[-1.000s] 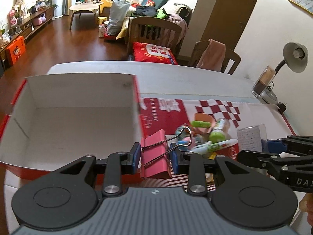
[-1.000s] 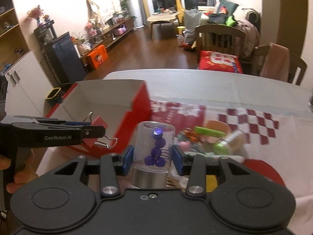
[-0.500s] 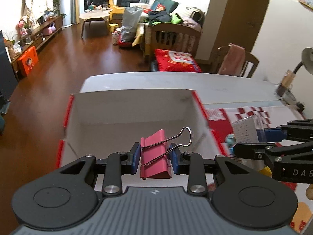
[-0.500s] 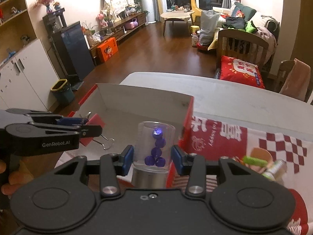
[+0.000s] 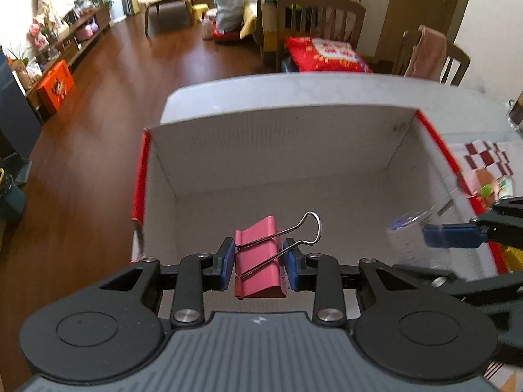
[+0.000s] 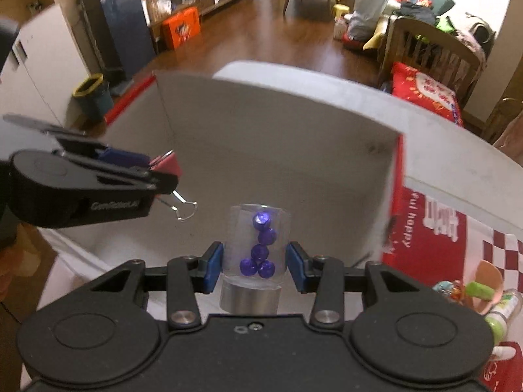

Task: Organize rigid objects
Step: 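Carry pink clip and clear cup with both grippers into the cardboard box, then open both grippers to release the clip and cup inside the box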

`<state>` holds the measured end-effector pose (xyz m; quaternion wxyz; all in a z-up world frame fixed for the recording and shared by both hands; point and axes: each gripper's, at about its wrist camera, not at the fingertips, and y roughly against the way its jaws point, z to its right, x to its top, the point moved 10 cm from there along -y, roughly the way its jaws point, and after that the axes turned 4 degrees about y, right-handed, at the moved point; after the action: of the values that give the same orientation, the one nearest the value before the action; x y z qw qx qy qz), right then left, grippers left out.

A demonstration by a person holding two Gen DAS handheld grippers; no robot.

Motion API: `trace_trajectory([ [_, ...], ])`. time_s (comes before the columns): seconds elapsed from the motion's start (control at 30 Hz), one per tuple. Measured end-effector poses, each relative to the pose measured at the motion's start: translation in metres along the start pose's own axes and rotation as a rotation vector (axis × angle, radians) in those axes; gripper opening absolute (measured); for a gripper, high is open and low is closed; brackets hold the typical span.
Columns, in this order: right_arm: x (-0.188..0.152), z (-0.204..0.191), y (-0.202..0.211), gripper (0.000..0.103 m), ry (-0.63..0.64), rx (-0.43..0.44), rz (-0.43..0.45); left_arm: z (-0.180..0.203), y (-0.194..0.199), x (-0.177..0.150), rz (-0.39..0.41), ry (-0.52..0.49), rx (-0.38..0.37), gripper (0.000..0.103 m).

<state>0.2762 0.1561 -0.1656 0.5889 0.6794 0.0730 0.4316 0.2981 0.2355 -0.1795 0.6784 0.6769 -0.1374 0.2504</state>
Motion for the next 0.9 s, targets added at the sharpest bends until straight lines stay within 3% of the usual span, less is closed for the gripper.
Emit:
trace_trajectory([
  [0.3,-0.009,-0.003,-0.029,0.039,-0.052,-0.014,-0.117,0.001,-0.036,-0.007,-0.126,-0.052,0.006,0.032],
  [0.73,-0.011,-0.005,-0.031,0.044,-0.071,-0.021,-0.155,0.000,-0.052,-0.013,-0.244,-0.055,-0.033,0.031],
  [0.8,-0.009,-0.007,-0.030,0.048,-0.077,-0.013,-0.149,0.000,-0.052,-0.012,-0.241,-0.058,-0.028,0.039],
  [0.87,-0.008,-0.006,-0.027,0.051,-0.075,-0.009,-0.138,0.003,-0.051,-0.011,-0.223,-0.060,-0.027,0.058],
  [0.9,-0.009,-0.007,-0.025,0.053,-0.074,-0.009,-0.133,0.005,-0.048,-0.009,-0.209,-0.062,-0.030,0.060],
])
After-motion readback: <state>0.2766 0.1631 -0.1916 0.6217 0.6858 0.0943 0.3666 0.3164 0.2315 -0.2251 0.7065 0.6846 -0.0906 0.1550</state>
